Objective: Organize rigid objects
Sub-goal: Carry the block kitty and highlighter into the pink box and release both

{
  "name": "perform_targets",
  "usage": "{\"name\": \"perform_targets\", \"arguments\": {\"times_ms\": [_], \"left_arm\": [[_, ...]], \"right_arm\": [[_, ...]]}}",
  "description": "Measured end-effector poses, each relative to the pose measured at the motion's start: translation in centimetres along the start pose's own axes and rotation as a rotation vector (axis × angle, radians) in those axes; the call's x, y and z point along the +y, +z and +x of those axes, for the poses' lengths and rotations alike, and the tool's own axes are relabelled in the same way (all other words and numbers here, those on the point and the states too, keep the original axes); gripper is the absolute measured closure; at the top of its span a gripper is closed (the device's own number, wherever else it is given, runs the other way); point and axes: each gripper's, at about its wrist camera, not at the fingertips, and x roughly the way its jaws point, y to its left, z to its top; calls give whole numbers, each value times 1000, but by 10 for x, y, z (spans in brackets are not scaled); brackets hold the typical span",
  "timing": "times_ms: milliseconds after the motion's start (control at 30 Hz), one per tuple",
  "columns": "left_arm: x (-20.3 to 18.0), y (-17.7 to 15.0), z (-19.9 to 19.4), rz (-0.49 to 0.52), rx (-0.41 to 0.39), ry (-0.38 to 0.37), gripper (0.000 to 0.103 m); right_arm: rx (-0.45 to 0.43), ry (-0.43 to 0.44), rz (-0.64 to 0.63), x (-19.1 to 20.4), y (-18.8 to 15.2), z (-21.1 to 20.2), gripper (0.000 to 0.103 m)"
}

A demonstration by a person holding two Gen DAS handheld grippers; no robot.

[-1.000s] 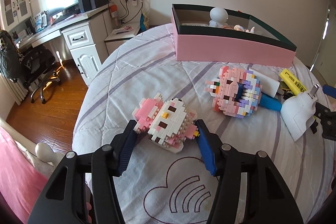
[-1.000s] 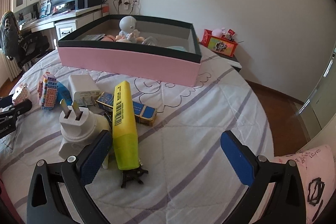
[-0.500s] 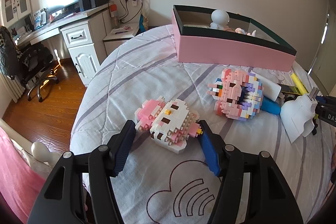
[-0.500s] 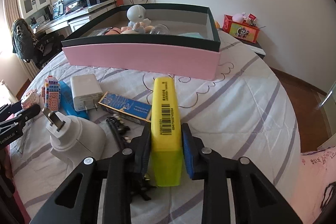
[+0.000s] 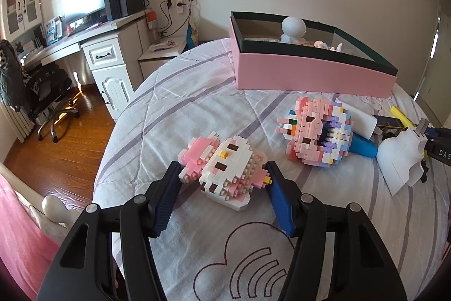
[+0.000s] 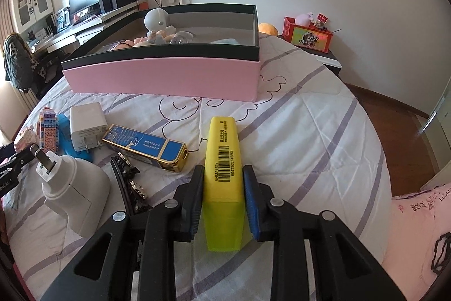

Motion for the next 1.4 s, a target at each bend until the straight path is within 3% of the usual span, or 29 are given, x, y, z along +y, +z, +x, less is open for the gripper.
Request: {"name": "perform_targets", "arguments": {"times_ms": [200, 433, 700, 800, 900, 967, 1067, 1167, 1400], "left_arm": [[-9, 7, -27, 10, -77, -15, 42], [-46, 36, -48, 93, -140, -83, 42], [-85, 113, -38, 180, -200, -174, 42], [-92, 152, -14, 189, -191, -159, 42], [-97, 185, 25, 191, -131, -163, 42], [-98, 201, 55, 196, -85, -112, 42], [-97, 213, 94, 180, -15, -118, 42], [-98, 217, 122, 193, 29, -79, 42], [-100, 207, 143, 191, 72, -81, 42]], "right_arm": [[-73, 34, 5, 2, -4, -18, 76], [-152, 69, -30, 17, 12, -43, 76], [-237, 101, -87, 28, 71, -53, 76], [-253, 95, -110, 30, 106, -44, 76], [-225, 112, -100, 26, 135, -21, 76], [-195, 104, -97, 24, 153, 2, 76], [-138, 77, -94, 19, 167, 38, 76], [-78, 59, -94, 15, 171, 68, 76], [-22, 61, -62, 7, 167, 100, 75]]}}
